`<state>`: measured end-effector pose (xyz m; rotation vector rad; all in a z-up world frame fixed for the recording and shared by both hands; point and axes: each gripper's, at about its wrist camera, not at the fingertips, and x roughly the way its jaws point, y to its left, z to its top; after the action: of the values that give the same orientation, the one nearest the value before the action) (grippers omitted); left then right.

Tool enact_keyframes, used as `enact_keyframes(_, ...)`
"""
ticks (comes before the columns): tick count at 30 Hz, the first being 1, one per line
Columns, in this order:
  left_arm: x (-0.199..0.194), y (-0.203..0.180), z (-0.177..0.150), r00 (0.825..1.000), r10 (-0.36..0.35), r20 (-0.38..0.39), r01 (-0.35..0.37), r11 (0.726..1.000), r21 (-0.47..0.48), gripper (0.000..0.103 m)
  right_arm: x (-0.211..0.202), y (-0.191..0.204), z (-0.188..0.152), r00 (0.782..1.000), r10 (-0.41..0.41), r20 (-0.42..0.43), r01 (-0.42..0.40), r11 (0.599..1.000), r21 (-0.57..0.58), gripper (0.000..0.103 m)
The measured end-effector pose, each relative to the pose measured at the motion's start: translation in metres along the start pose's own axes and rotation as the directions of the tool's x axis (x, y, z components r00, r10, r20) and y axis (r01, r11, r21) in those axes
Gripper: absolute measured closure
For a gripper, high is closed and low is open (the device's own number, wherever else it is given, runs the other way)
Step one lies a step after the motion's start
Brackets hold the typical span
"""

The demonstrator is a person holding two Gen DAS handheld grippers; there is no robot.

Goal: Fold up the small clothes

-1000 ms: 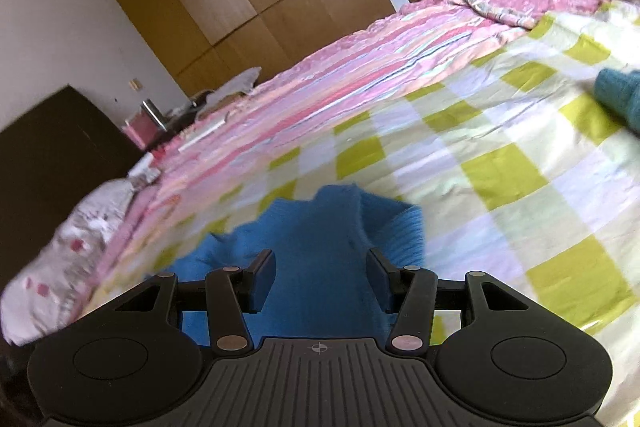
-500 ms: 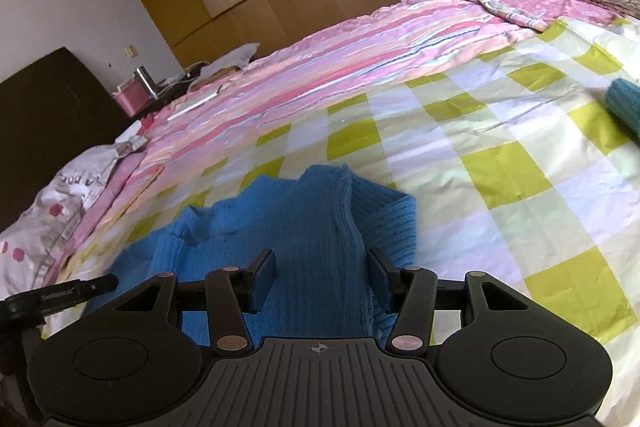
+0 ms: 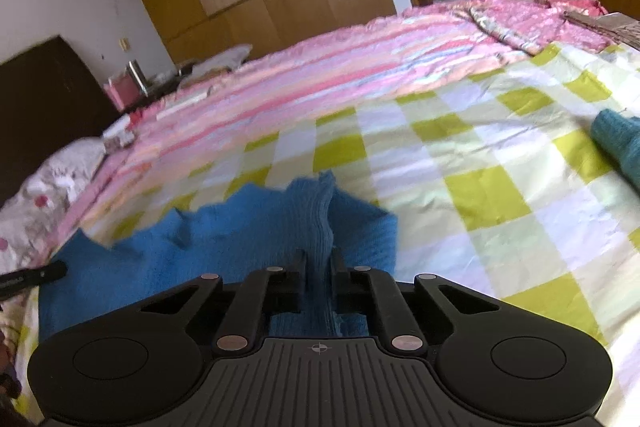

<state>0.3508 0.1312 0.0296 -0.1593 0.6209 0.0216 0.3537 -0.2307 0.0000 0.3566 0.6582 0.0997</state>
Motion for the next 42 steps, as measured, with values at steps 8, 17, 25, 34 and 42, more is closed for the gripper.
enact_keyframes(8,0.022,0.003,-0.022,0.995,0.033,-0.091,-0.033,0.999,0.009,0.09,0.014,-0.007,-0.006,0.998,-0.06,-0.027,0.06,0.998,-0.001,0.094)
enact_keyframes(17,-0.009,0.014,-0.027,0.998,-0.008,-0.066,0.004,0.998,-0.058,0.081,0.003,-0.015,-0.005,0.994,-0.105,-0.004,0.105,0.994,0.002,0.094)
enact_keyframes(25,-0.016,0.006,-0.038,0.996,0.016,-0.082,-0.017,1.0,-0.008,0.078,-0.006,-0.019,-0.006,0.993,-0.116,-0.009,0.116,0.993,0.025,0.089)
enact_keyframes(34,-0.029,-0.007,-0.056,0.994,0.034,-0.1,-0.027,0.997,0.07,0.078,-0.013,-0.025,-0.032,0.992,-0.117,-0.052,0.117,0.993,0.006,0.088)
enact_keyframes(42,-0.05,-0.018,-0.059,0.997,0.021,-0.076,-0.014,0.996,0.085,0.078,-0.041,-0.032,-0.034,0.999,-0.048,-0.013,0.049,0.996,0.069,0.086)
